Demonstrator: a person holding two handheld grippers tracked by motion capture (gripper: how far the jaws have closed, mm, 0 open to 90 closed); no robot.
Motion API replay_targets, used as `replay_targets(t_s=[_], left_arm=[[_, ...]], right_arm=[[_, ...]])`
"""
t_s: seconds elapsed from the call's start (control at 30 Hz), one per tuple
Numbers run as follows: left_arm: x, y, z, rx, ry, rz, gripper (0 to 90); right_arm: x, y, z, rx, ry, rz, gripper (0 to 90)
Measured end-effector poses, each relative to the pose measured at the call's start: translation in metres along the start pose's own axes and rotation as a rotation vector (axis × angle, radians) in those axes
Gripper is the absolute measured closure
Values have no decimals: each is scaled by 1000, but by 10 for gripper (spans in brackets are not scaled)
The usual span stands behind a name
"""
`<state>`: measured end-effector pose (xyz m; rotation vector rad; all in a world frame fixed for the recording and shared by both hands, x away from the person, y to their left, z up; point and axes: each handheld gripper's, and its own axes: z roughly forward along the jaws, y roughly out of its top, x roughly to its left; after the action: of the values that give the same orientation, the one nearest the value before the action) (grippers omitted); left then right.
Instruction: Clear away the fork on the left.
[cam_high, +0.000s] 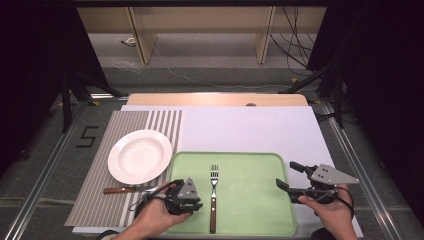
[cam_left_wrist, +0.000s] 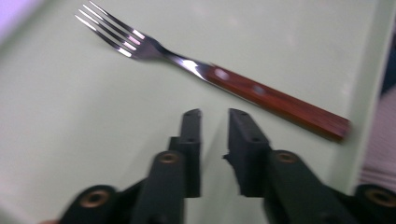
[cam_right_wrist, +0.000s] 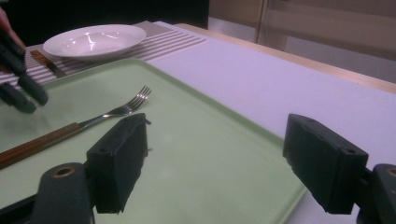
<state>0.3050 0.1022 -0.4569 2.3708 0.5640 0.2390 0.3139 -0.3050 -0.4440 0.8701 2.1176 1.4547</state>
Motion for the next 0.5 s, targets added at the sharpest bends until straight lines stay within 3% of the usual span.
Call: replay_targets(t_s=[0.07,0.13,0.27,0.33,0.37,0.47,0.5], left_arm=[[11,-5,-7,-76,48,-6,595],[20,-11,-14,-135,80,-46,468],[34,-23,-21,-179,127,-102,220],[38,-29,-24,-186,134,-126,153],[39,-33,-26,-196,134,-122,150],[44,-38,-29,-197,162,-136,0],[45,-40,-30,-205,168,-135,0]], right_arm=[[0,0,0,-1,0,-1,230],[0,0,0,0,-1,-1,230],[0,0,-1,1,-2,1,229],[0,0,-1,-2,1,2,228],[0,0,-1,-3,1,3,227],[0,0,-1,-6,2,4,226],[0,0,-1,-3,2,4,226]])
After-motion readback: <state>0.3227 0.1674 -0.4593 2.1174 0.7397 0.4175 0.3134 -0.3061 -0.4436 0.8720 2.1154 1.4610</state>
